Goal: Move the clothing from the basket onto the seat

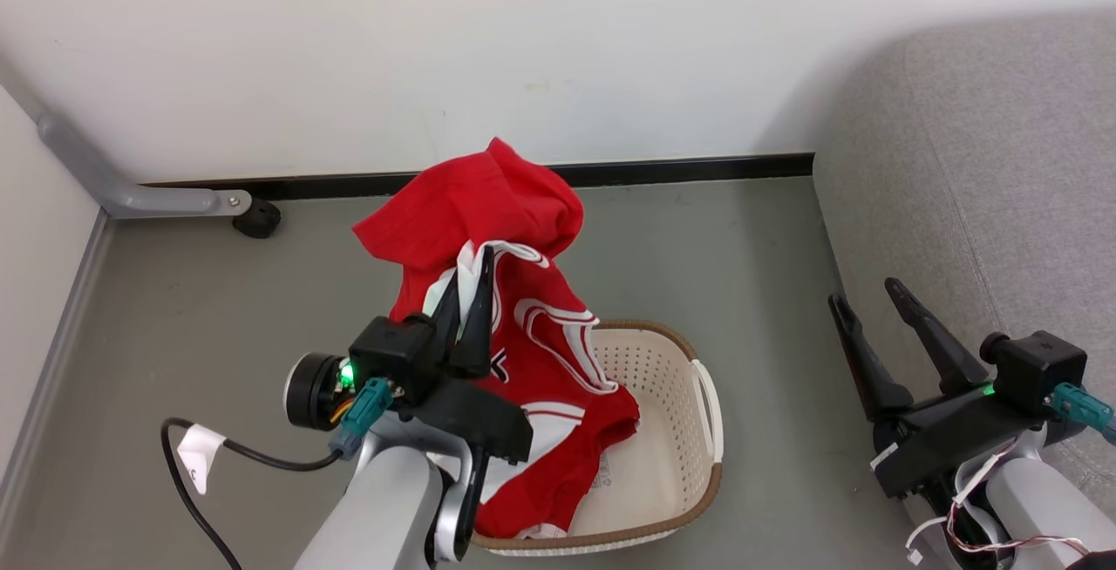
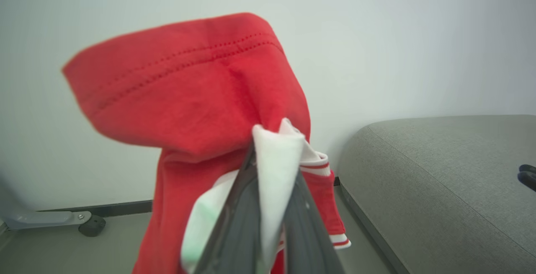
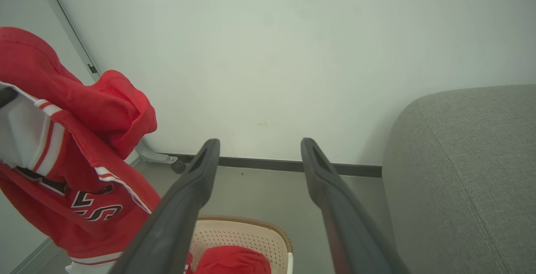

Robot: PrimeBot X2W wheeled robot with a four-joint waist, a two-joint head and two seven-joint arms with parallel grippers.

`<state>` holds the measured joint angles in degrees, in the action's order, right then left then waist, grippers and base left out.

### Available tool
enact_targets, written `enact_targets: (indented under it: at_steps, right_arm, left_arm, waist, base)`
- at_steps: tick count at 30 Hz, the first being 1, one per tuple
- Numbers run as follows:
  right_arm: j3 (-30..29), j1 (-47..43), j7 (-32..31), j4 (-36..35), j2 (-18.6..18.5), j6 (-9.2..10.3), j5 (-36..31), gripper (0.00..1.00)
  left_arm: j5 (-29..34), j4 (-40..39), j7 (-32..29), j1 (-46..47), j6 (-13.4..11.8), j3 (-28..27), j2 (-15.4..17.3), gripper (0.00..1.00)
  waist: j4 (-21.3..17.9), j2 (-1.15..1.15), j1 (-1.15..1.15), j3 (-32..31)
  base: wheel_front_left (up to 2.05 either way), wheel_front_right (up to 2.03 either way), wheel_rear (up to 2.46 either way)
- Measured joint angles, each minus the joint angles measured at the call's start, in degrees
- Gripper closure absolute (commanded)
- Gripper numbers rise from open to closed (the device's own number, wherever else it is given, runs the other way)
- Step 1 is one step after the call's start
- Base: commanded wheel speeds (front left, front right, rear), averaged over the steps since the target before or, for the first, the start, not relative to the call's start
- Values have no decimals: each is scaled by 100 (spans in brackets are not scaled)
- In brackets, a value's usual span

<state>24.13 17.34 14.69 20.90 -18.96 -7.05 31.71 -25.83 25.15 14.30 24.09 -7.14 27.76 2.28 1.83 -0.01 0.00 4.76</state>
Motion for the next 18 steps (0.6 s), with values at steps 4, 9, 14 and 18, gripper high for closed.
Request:
enact_targets:
  at_steps: [4,9,14,18]
  right_arm:
    - [-29,-58,0,36,69,0,-53,0]
    - [-79,-58,0,73,94,0,-123,0]
    - [-100,-59,0,94,138,0,-204,0]
    - [-124,-60,0,101,147,0,-212,0]
  left_arm:
    - [320,-528,0,1,0,-8,0,100]
    - [638,-947,0,15,0,-22,1,100]
    - [846,-1226,1,23,0,-33,2,100]
    - [924,-1374,1,43,0,-44,2,100]
  waist:
    - [-5,0,0,-9]
    - [-12,0,0,2]
    - [-26,0,0,18]
    - [-38,1,0,36]
  base:
    - [0,0,0]
    - [0,0,0]
    - [0,0,0]
    - [0,0,0]
